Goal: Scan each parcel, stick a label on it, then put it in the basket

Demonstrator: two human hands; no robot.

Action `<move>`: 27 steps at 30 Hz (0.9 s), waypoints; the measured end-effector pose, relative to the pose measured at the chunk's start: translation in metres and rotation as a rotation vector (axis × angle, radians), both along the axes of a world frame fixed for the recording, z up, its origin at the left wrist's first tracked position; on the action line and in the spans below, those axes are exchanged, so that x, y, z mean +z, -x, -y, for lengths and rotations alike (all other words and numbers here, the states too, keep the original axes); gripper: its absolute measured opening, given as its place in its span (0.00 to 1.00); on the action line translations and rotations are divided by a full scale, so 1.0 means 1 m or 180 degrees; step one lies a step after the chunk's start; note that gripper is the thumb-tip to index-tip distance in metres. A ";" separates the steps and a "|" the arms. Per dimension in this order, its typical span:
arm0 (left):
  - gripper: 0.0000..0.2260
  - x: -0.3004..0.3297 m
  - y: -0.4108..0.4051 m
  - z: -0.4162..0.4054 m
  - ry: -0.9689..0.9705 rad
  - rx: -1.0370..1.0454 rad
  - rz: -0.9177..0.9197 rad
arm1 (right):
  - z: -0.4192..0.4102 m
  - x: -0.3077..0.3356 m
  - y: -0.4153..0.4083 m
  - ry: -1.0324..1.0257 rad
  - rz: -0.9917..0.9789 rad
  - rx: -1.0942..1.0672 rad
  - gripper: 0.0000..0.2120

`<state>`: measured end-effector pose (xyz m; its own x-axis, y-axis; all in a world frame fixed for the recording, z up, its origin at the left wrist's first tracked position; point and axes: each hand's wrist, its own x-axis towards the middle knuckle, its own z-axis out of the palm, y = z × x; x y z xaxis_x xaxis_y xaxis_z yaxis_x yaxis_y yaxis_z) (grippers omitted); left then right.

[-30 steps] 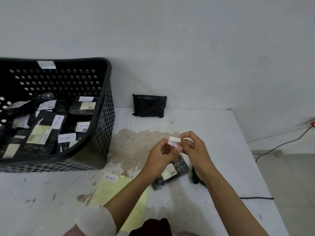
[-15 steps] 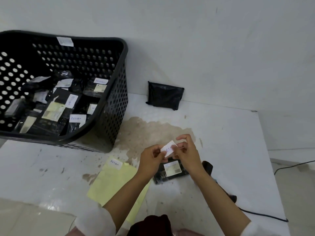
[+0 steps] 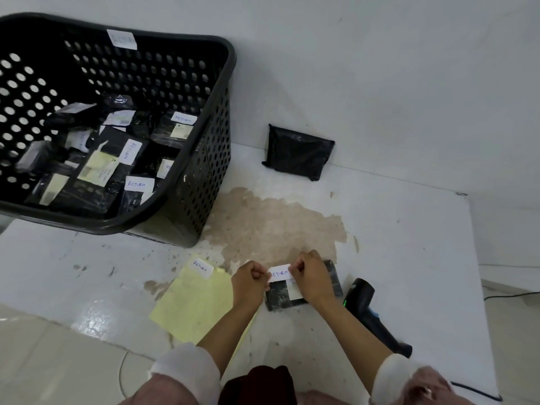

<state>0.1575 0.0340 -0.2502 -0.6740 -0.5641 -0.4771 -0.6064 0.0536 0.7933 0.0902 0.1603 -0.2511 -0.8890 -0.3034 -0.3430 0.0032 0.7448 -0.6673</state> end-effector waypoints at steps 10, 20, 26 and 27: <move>0.10 -0.006 -0.001 0.003 0.0289 -0.0325 0.0287 | 0.003 -0.001 0.002 -0.0475 -0.0304 0.0382 0.06; 0.05 -0.005 -0.007 0.000 0.0501 -0.0503 0.0105 | -0.013 0.001 0.003 0.0402 0.0171 0.0115 0.07; 0.06 0.004 -0.012 -0.007 0.0432 -0.0717 -0.0232 | -0.031 0.010 0.003 0.0398 -0.0034 0.0233 0.08; 0.06 0.003 -0.014 -0.008 0.0388 -0.0786 -0.0203 | -0.035 0.009 0.000 0.0353 -0.0078 0.0275 0.08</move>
